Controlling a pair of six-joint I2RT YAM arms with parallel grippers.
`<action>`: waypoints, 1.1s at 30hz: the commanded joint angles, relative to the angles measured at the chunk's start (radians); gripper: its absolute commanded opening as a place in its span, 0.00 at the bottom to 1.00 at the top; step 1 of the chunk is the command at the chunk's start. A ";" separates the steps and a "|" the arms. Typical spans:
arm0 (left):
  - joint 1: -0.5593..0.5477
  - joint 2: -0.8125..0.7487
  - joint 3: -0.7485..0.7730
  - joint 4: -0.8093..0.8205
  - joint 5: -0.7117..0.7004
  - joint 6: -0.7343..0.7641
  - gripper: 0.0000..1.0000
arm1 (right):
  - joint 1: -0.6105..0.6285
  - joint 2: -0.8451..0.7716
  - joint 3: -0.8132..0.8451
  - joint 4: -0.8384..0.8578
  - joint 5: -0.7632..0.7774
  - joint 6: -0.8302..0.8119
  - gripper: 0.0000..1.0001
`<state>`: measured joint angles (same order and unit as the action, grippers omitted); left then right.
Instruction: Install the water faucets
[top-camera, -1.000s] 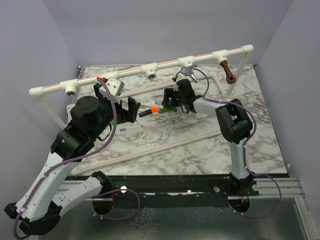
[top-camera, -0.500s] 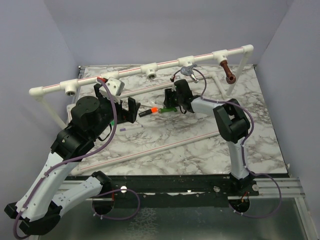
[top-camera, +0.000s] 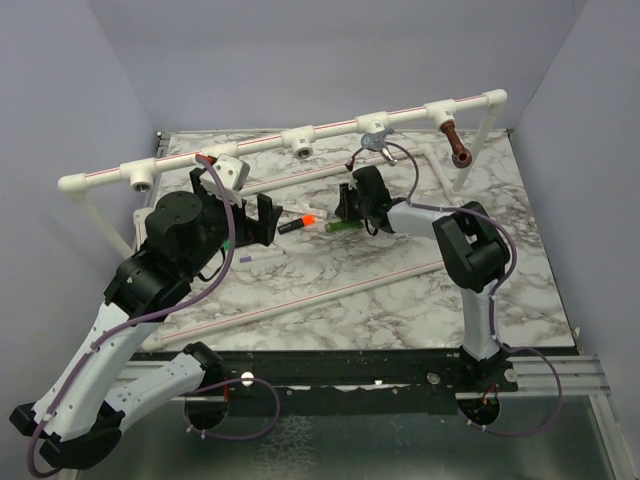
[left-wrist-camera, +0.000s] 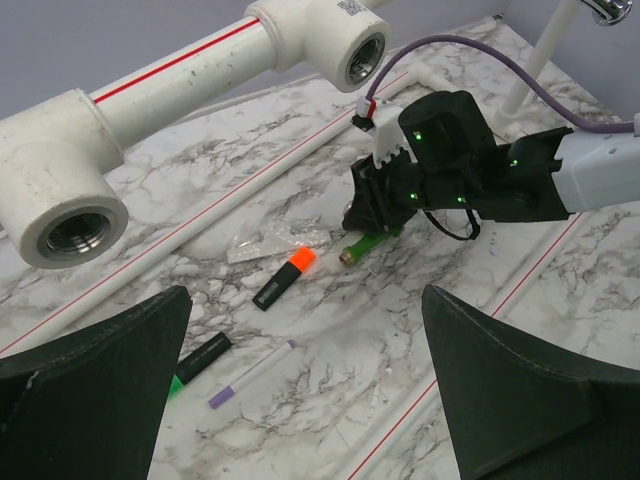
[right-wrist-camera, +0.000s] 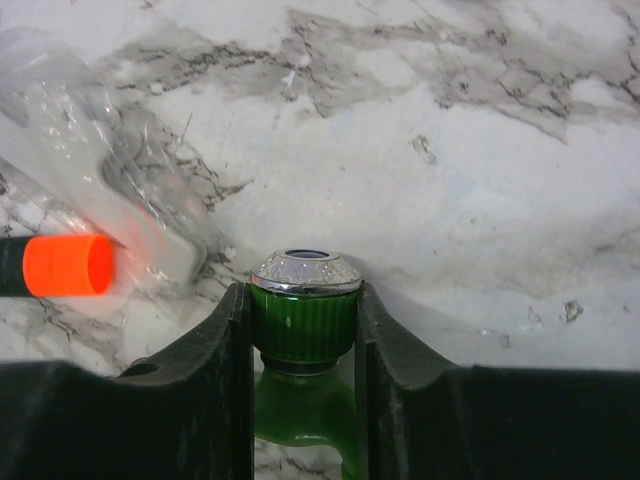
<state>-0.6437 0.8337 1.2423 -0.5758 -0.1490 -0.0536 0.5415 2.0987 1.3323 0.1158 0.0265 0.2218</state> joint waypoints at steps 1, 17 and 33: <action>-0.004 0.008 -0.015 -0.016 0.006 -0.030 0.99 | 0.008 -0.061 -0.093 -0.071 0.018 -0.005 0.00; -0.003 -0.047 -0.125 -0.015 0.147 -0.245 0.99 | 0.025 -0.393 -0.333 -0.012 -0.166 0.228 0.01; -0.004 -0.036 -0.361 -0.009 0.386 -0.567 0.99 | 0.178 -0.724 -0.595 0.046 -0.148 0.451 0.00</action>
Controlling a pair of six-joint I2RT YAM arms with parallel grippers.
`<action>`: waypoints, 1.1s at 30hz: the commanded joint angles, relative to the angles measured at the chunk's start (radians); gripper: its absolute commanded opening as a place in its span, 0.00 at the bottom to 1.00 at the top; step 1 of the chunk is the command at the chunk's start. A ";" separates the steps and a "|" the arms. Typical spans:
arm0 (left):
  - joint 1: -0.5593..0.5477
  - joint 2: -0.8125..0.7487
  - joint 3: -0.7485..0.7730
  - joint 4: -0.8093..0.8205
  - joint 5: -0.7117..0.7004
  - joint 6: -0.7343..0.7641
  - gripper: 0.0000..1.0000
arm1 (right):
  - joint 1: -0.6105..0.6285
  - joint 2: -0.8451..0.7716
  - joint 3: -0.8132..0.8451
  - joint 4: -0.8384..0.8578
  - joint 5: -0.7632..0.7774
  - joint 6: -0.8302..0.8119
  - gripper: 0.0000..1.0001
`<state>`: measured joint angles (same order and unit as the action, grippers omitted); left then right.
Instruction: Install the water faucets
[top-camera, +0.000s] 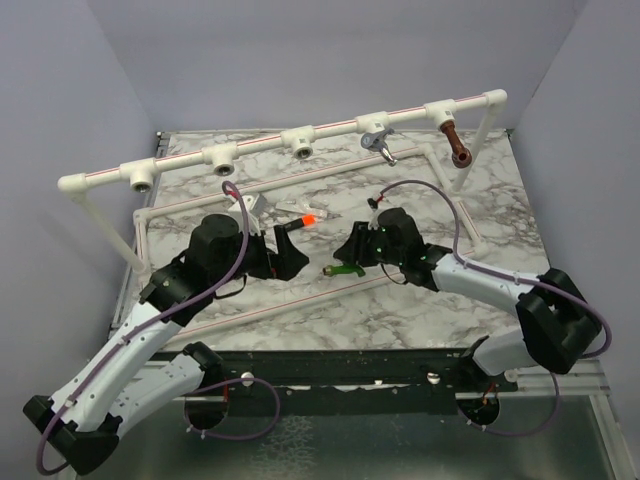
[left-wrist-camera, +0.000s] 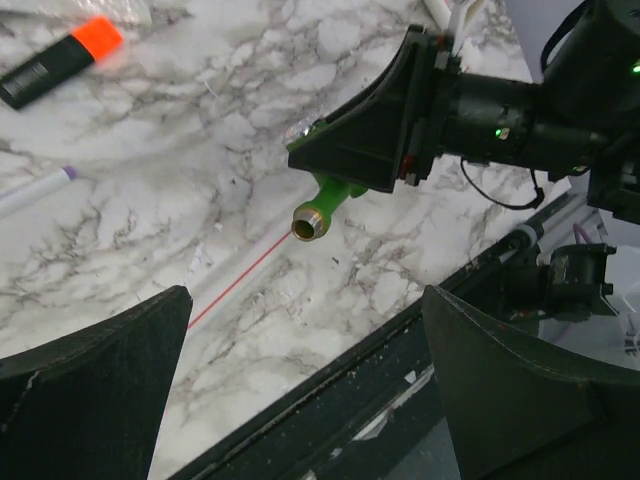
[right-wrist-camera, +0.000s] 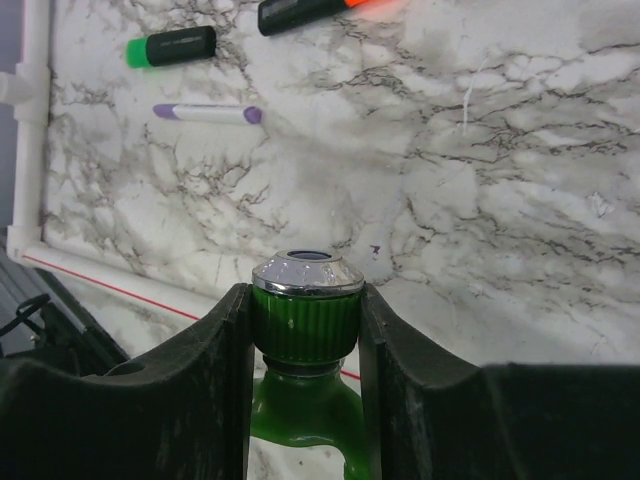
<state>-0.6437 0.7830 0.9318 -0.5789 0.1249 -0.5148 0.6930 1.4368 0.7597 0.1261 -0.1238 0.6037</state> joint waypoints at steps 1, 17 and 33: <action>-0.004 0.021 -0.067 0.002 0.134 -0.117 0.99 | 0.038 -0.075 -0.027 0.038 0.007 0.076 0.00; -0.004 0.049 -0.298 0.305 0.367 -0.374 0.95 | 0.194 -0.137 0.025 0.037 0.131 0.128 0.00; -0.004 0.025 -0.350 0.373 0.359 -0.453 0.70 | 0.312 -0.116 0.087 0.004 0.279 0.137 0.00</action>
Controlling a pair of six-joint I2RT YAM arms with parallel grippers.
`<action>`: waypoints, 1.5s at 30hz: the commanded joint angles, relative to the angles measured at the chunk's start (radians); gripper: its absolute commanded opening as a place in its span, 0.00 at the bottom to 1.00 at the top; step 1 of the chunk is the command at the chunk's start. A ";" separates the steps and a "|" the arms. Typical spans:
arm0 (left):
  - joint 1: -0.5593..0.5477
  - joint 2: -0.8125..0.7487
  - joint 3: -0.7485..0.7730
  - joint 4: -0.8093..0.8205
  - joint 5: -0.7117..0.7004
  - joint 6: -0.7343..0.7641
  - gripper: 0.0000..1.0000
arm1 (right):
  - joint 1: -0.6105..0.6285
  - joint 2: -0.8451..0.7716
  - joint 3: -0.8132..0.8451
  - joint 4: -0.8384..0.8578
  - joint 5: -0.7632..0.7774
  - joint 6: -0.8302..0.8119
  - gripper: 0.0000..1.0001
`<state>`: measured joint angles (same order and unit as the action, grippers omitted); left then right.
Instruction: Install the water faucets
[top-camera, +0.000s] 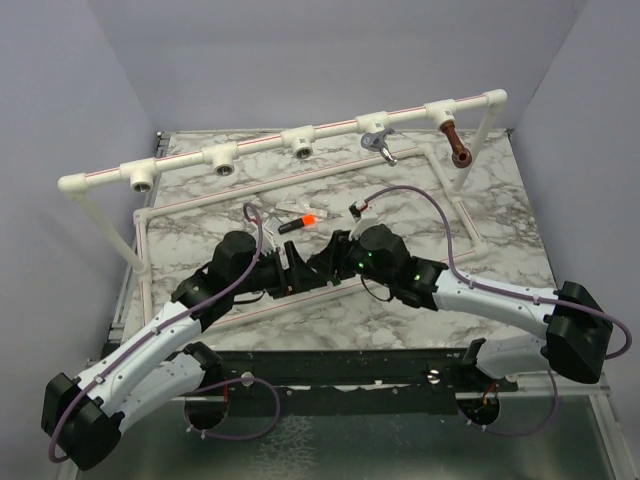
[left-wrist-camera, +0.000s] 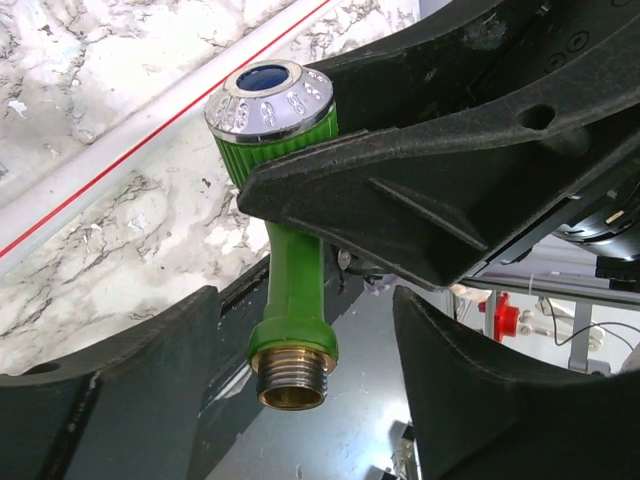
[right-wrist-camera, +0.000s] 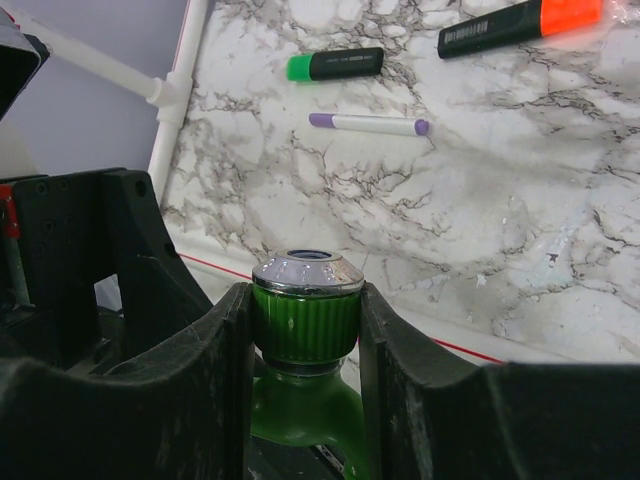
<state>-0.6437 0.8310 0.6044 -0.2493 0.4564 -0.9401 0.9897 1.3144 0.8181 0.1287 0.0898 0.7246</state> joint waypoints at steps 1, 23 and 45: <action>-0.004 -0.024 -0.026 0.044 0.028 -0.030 0.67 | 0.019 0.007 0.029 -0.001 0.069 0.016 0.00; -0.002 -0.024 -0.030 0.087 0.053 -0.039 0.00 | 0.036 -0.029 -0.002 -0.015 0.108 0.029 0.27; -0.002 -0.027 -0.004 0.218 0.185 0.074 0.00 | 0.035 -0.384 -0.032 -0.235 -0.012 -0.141 0.86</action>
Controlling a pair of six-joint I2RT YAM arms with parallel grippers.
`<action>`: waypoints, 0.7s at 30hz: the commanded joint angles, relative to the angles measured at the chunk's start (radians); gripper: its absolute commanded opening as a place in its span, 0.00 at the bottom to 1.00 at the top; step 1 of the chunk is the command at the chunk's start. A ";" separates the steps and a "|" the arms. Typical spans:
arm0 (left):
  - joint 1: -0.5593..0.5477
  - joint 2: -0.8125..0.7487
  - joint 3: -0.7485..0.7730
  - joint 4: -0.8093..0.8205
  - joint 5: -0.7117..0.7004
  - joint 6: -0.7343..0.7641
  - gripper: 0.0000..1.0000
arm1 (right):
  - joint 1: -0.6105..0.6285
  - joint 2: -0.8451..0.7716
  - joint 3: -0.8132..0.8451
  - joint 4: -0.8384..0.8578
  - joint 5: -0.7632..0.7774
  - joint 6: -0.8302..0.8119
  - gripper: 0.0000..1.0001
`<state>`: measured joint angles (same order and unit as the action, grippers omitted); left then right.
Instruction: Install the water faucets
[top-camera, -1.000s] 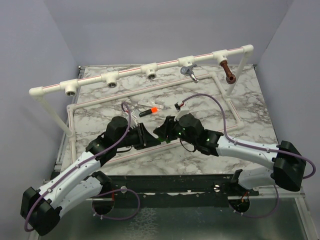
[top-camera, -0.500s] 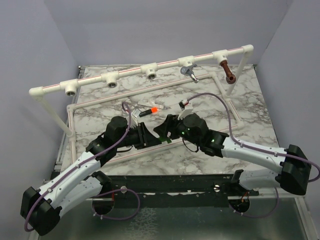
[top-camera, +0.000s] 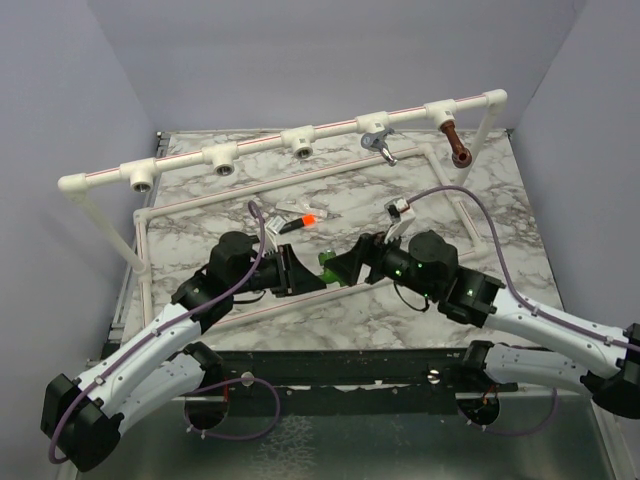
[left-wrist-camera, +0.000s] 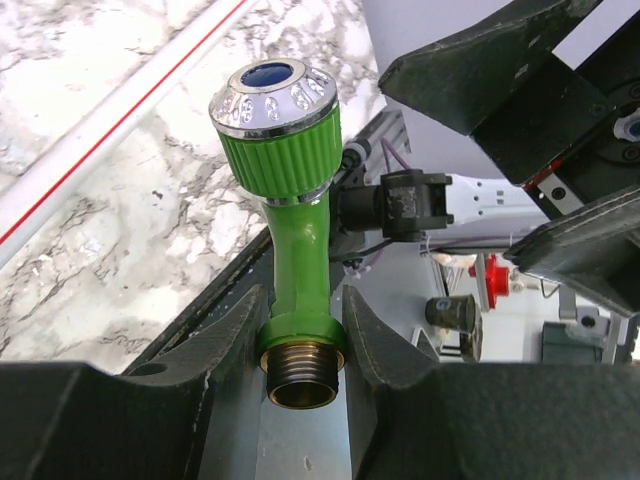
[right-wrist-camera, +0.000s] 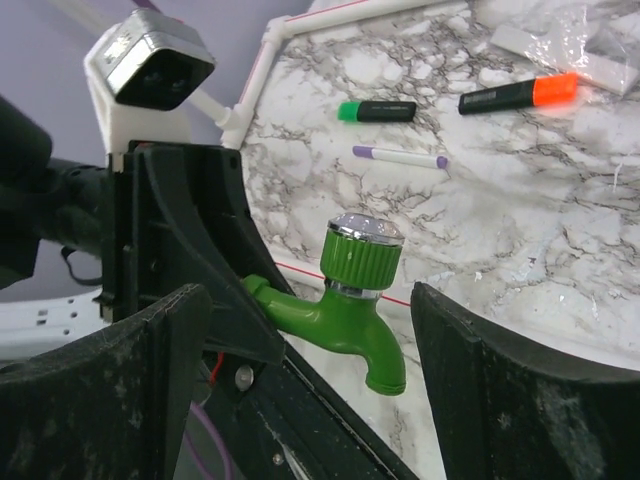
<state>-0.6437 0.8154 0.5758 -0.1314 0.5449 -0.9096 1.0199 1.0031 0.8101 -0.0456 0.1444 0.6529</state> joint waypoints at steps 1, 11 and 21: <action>-0.003 -0.012 0.024 0.115 0.111 0.046 0.00 | 0.003 -0.092 -0.026 -0.071 -0.071 -0.076 0.87; -0.003 -0.044 0.030 0.319 0.301 0.026 0.00 | -0.030 -0.191 -0.089 -0.002 -0.332 -0.040 0.87; -0.004 -0.068 0.030 0.420 0.397 0.002 0.00 | -0.036 -0.232 -0.159 0.239 -0.482 0.054 0.80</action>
<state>-0.6437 0.7616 0.5777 0.2176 0.8692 -0.9028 0.9924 0.7986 0.6846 0.0380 -0.2363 0.6579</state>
